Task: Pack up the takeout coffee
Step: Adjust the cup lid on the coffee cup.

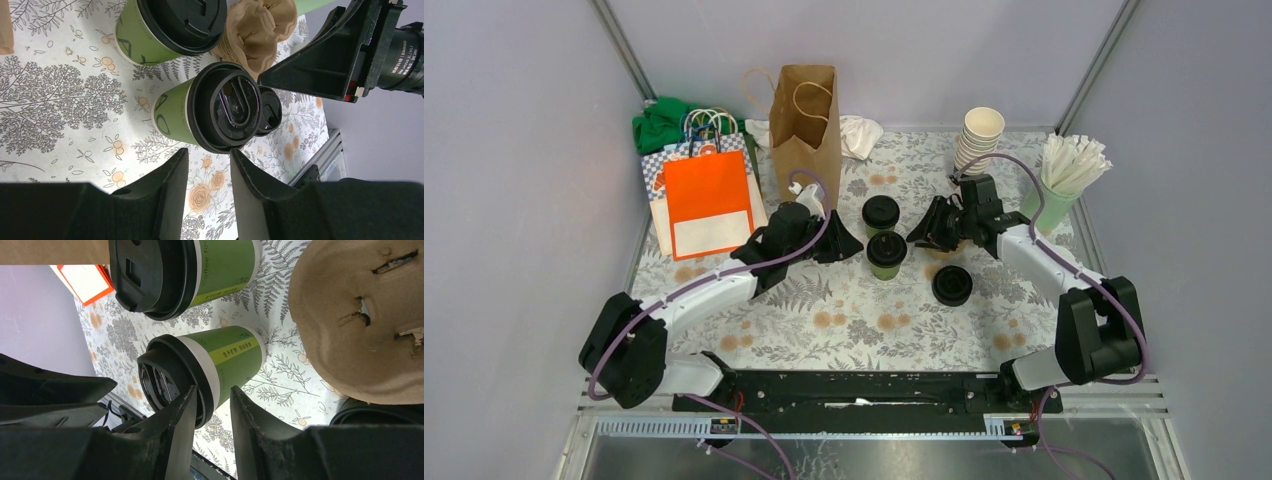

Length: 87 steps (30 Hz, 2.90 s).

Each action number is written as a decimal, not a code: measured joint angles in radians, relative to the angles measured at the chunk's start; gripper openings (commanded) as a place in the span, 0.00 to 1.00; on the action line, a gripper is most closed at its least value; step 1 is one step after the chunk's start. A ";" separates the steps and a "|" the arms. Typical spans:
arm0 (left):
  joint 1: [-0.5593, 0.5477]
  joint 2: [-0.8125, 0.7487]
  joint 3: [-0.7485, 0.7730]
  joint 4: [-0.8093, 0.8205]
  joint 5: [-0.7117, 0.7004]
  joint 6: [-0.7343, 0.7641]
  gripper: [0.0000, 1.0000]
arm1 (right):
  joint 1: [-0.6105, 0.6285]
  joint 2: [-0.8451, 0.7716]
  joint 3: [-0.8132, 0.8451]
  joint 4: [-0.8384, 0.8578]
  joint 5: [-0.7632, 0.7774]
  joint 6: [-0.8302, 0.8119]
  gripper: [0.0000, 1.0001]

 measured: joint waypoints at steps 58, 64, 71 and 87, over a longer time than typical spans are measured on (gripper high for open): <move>0.021 0.222 0.014 0.180 0.088 -0.052 0.22 | -0.015 0.058 -0.061 0.192 -0.129 0.010 0.12; 0.022 0.223 0.015 0.181 0.090 -0.052 0.21 | -0.023 0.058 -0.096 0.257 -0.151 0.027 0.11; 0.025 0.228 0.022 0.175 0.096 -0.051 0.20 | -0.027 0.056 -0.122 0.299 -0.159 0.057 0.11; 0.028 0.239 0.041 0.155 0.096 -0.039 0.20 | -0.031 0.111 -0.055 0.223 -0.166 0.067 0.11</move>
